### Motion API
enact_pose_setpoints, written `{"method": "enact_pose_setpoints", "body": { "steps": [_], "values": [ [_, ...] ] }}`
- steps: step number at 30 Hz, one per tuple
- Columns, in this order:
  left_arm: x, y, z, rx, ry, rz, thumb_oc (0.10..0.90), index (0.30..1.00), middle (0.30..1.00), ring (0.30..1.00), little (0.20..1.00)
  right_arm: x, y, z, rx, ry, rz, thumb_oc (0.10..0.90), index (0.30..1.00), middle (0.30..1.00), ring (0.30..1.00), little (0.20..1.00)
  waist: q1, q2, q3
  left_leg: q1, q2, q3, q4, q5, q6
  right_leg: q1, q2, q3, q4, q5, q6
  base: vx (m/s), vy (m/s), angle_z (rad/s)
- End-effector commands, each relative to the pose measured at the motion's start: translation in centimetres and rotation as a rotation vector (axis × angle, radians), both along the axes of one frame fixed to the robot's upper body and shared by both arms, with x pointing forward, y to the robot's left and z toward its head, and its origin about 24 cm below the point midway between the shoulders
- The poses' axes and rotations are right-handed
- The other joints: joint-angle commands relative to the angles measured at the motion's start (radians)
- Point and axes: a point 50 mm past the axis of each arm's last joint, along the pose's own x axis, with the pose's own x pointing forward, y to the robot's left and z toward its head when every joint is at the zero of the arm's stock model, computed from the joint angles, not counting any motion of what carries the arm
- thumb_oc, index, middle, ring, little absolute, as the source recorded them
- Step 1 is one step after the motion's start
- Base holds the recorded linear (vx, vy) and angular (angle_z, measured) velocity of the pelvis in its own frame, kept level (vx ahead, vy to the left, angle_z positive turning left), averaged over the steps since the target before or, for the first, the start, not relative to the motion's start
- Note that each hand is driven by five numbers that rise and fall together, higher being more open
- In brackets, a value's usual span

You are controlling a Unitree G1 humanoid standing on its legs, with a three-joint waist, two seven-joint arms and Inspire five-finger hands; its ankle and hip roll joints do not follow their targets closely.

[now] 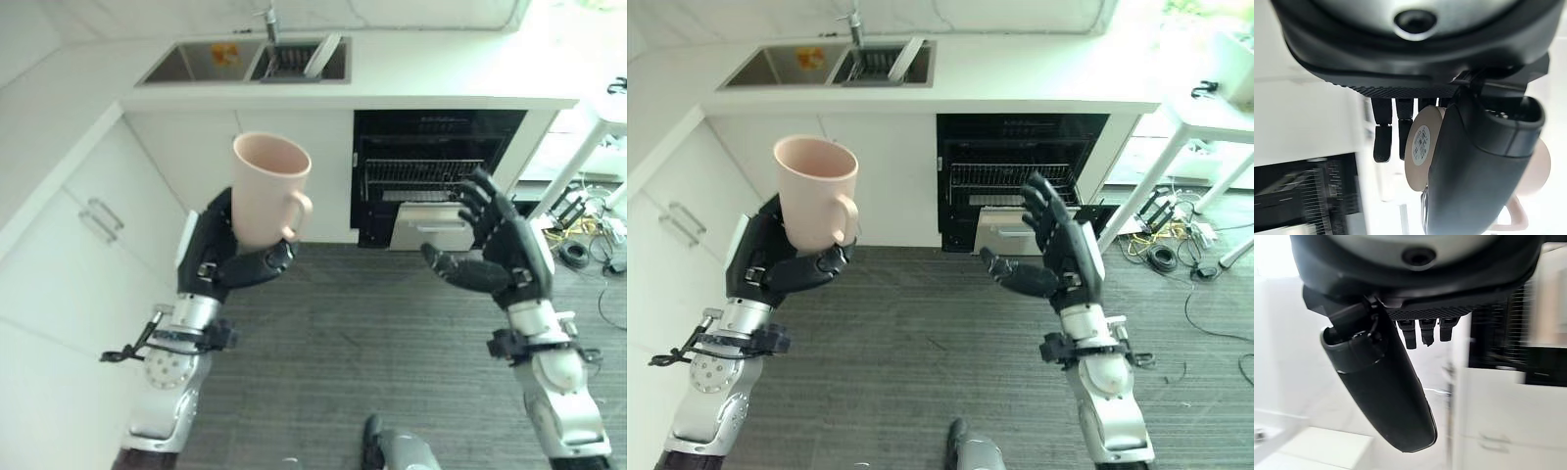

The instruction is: Place the dishes in the dishwasher.

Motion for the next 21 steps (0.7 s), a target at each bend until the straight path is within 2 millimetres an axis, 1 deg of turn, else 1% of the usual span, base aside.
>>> {"method": "enact_pose_setpoints", "body": {
  "steps": [1, 2, 3, 4, 5, 6, 7, 8, 9, 10, 12, 14, 16, 18, 19, 20, 21],
  "values": [
    [-1.0, 0.1, 2.7, 0.048, -0.193, 0.023, 0.400, 0.300, 0.300, 0.300, 0.300, -1.7, -0.5, 2.6, 0.025, -0.161, 0.044, 0.800, 0.900, 0.900, 0.900, 0.900, -0.019, -0.050, -0.116, -0.036, 0.042, 0.019, 0.187, 0.234, 0.010, 0.069, -0.046, 0.022, -0.176, 0.026, 0.097, 0.39, -0.336, -0.88],
    [-1.0, 0.0, 2.5, 0.041, -0.197, 0.021, 0.400, 0.300, 0.300, 0.300, 0.300, -1.9, -0.9, 2.4, 0.025, -0.158, 0.032, 0.800, 0.900, 0.900, 0.900, 0.900, -0.017, -0.052, -0.090, -0.152, 0.049, 0.011, 0.314, 0.212, 0.022, 0.109, -0.027, 0.031, -0.176, 0.007, 0.084, 0.39, -0.322, -0.90],
    [-1.0, -0.1, 2.5, 0.040, -0.197, 0.018, 0.400, 0.300, 0.300, 0.300, 0.300, -1.9, -1.0, 2.4, 0.028, -0.159, 0.024, 0.800, 0.900, 0.900, 0.900, 0.900, -0.017, -0.053, -0.087, -0.176, 0.032, 0.011, 0.306, 0.203, 0.036, 0.109, -0.025, 0.036, -0.176, 0.008, 0.085, 0.26, -0.114, -1.01],
    [-1.0, -0.1, 2.5, 0.037, -0.197, 0.018, 0.400, 0.300, 0.300, 0.300, 0.300, -1.7, -1.1, 2.4, 0.035, -0.164, 0.027, 0.800, 0.900, 0.900, 0.900, 0.900, -0.013, -0.049, -0.075, -0.175, -0.016, 0.030, 0.219, 0.168, 0.062, 0.117, -0.011, 0.064, -0.176, -0.002, 0.095, 0.25, 0.031, -1.02],
    [-1.1, -0.1, 2.3, 0.043, -0.196, 0.018, 0.400, 0.300, 0.300, 0.300, 0.300, -1.5, -0.9, 2.5, 0.043, -0.166, 0.029, 0.800, 0.900, 0.900, 0.900, 0.900, -0.014, -0.028, -0.069, -0.164, -0.065, 0.050, 0.067, 0.146, 0.076, 0.122, 0.022, 0.093, -0.176, -0.009, 0.113, 0.30, 0.082, -1.14],
    [-1.3, -0.1, 2.1, 0.046, -0.196, 0.025, 0.400, 0.300, 0.300, 0.300, 0.300, -1.4, -0.7, 2.4, 0.045, -0.160, 0.038, 0.800, 0.900, 0.900, 0.900, 0.900, -0.014, -0.006, -0.065, -0.177, -0.083, 0.067, -0.001, 0.131, 0.081, 0.124, 0.050, 0.120, -0.176, -0.015, 0.127, 0.28, 0.088, -0.83],
    [-1.4, 0.0, 2.0, 0.047, -0.194, 0.030, 0.400, 0.300, 0.300, 0.300, 0.300, -1.3, -0.4, 2.3, 0.043, -0.153, 0.044, 0.800, 0.900, 0.900, 0.900, 0.900, -0.009, 0.018, -0.062, -0.217, -0.086, 0.060, -0.001, 0.106, 0.081, 0.127, 0.080, 0.136, -0.176, -0.018, 0.135, 0.23, 0.070, -0.60],
    [-1.5, 0.0, 1.9, 0.046, -0.192, 0.035, 0.400, 0.300, 0.300, 0.300, 0.300, -1.3, -0.1, 2.2, 0.040, -0.146, 0.048, 0.800, 0.900, 0.900, 0.900, 0.900, -0.001, 0.036, -0.060, -0.263, -0.095, 0.042, -0.001, 0.097, 0.081, 0.134, 0.108, 0.154, -0.176, -0.022, 0.138, 0.22, 0.035, -0.36],
    [-1.5, 0.0, 1.8, 0.045, -0.189, 0.044, 0.400, 0.300, 0.300, 0.300, 0.300, -1.3, 0.1, 2.2, 0.040, -0.138, 0.056, 0.800, 0.900, 0.900, 0.900, 0.900, 0.006, 0.046, -0.064, -0.292, -0.099, 0.031, -0.001, 0.098, 0.083, 0.141, 0.126, 0.167, -0.176, -0.030, 0.135, 0.28, 0.022, -0.42],
    [-1.5, -0.1, 1.7, 0.047, -0.188, 0.050, 0.400, 0.300, 0.300, 0.300, 0.300, -1.1, 0.3, 2.1, 0.038, -0.129, 0.058, 0.800, 0.900, 0.900, 0.900, 0.900, 0.018, 0.051, -0.068, -0.324, -0.100, 0.031, -0.001, 0.107, 0.090, 0.157, 0.145, 0.170, -0.176, -0.049, 0.126, 0.23, 0.025, -0.61],
    [-1.3, -0.3, 1.9, 0.047, -0.197, 0.057, 0.400, 0.300, 0.300, 0.300, 0.300, -0.9, 0.6, 1.9, 0.041, -0.133, 0.064, 0.800, 0.900, 0.900, 0.900, 0.900, 0.027, 0.049, -0.077, -0.342, -0.095, 0.045, -0.001, 0.111, 0.098, 0.170, 0.156, 0.169, -0.176, -0.069, 0.117, 0.19, 0.091, -1.00],
    [-1.0, -0.5, 1.9, 0.040, -0.198, 0.075, 0.400, 0.300, 0.300, 0.300, 0.300, -0.8, 0.7, 1.9, 0.047, -0.135, 0.076, 0.800, 0.900, 0.900, 0.900, 0.900, 0.031, 0.050, -0.090, -0.341, -0.100, 0.037, -0.001, 0.104, 0.105, 0.179, 0.161, 0.173, -0.176, -0.077, 0.120, 0.18, 0.138, -0.70],
    [-0.9, -0.6, 2.0, 0.027, -0.199, 0.076, 0.400, 0.300, 0.300, 0.300, 0.300, -1.0, 0.6, 1.9, 0.047, -0.131, 0.080, 0.800, 0.900, 0.900, 0.900, 0.900, 0.028, 0.046, -0.100, -0.324, -0.097, 0.040, -0.001, 0.089, 0.114, 0.183, 0.151, 0.165, -0.176, -0.083, 0.121, 0.17, 0.132, 0.02],
    [-0.8, -0.6, 2.2, 0.034, -0.211, 0.082, 0.400, 0.300, 0.300, 0.300, 0.300, -1.1, 0.5, 2.0, 0.027, -0.132, 0.082, 0.800, 0.900, 0.900, 0.900, 0.900, 0.026, 0.042, -0.109, -0.305, -0.095, 0.045, -0.001, 0.070, 0.124, 0.192, 0.133, 0.143, -0.176, -0.089, 0.122, 0.22, 0.189, 0.37],
    [-0.4, -0.9, 2.3, 0.044, -0.209, 0.083, 0.400, 0.300, 0.300, 0.300, 0.300, -0.6, 0.4, 2.2, 0.023, -0.129, 0.071, 0.800, 0.900, 0.900, 0.900, 0.900, 0.032, 0.036, -0.116, -0.299, -0.091, 0.037, -0.001, 0.062, 0.130, 0.225, 0.126, 0.131, -0.176, -0.104, 0.123, 0.18, 0.167, 0.40],
    [-0.4, -0.9, 2.3, 0.044, -0.209, 0.083, 0.400, 0.300, 0.300, 0.300, 0.300, -0.6, 0.4, 2.2, 0.023, -0.130, 0.071, 0.800, 0.900, 0.900, 0.900, 0.900, 0.031, 0.036, -0.114, -0.298, -0.091, 0.036, -0.001, 0.062, 0.131, 0.227, 0.125, 0.131, -0.176, -0.105, 0.123, 0.21, 0.193, 0.23],
    [-0.2, -1.0, 2.3, 0.042, -0.206, 0.075, 0.400, 0.300, 0.300, 0.300, 0.300, -0.4, 0.5, 2.5, 0.033, -0.137, 0.071, 0.800, 0.900, 0.900, 0.900, 0.900, 0.035, 0.029, -0.118, -0.295, -0.092, 0.034, -0.001, 0.053, 0.144, 0.259, 0.124, 0.119, -0.176, -0.096, 0.131, 0.13, 0.096, 0.19]
  ]
}}
